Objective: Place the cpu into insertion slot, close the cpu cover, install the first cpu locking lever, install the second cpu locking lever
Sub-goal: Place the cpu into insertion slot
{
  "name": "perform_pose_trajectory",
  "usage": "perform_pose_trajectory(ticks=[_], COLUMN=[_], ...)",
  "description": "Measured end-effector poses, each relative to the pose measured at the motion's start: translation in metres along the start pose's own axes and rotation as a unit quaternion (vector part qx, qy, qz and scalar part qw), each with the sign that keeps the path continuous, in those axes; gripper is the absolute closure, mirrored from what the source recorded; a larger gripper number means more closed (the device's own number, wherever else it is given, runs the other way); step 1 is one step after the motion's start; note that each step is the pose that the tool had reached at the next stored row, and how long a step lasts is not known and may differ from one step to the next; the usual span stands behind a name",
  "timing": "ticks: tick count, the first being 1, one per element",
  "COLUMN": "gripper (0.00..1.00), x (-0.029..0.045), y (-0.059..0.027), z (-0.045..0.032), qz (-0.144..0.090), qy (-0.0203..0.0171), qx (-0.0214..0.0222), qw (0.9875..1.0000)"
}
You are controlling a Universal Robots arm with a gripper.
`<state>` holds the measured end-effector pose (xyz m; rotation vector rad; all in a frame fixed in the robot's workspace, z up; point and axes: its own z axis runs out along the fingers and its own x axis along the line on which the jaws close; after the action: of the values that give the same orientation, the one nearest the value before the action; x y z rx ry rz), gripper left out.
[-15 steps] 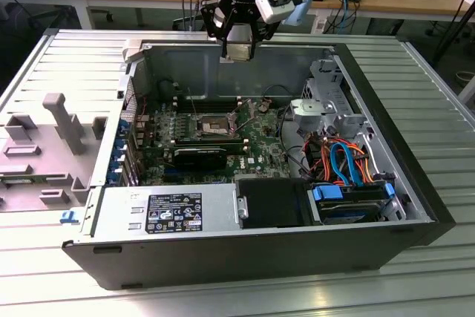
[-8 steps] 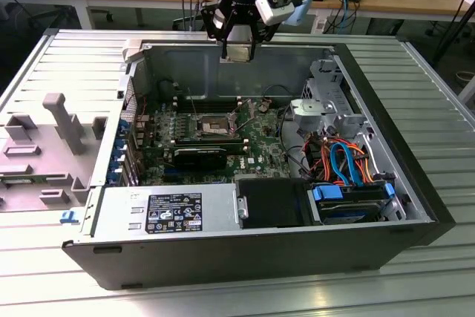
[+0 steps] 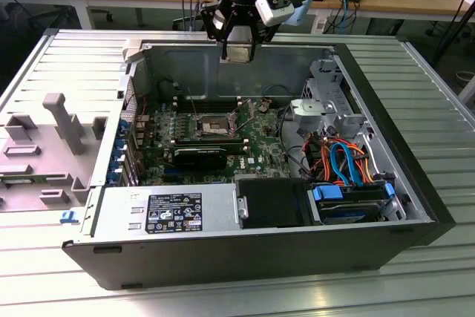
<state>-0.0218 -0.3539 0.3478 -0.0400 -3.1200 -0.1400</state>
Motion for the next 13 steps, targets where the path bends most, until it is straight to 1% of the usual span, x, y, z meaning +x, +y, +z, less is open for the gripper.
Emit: perform_pose_trajectory(ticks=[13], gripper=[0.45], x=[-0.0001], y=[-0.0019], z=[0.0021], qz=[0.0], qy=[0.0], qx=[0.0], qw=[1.0])
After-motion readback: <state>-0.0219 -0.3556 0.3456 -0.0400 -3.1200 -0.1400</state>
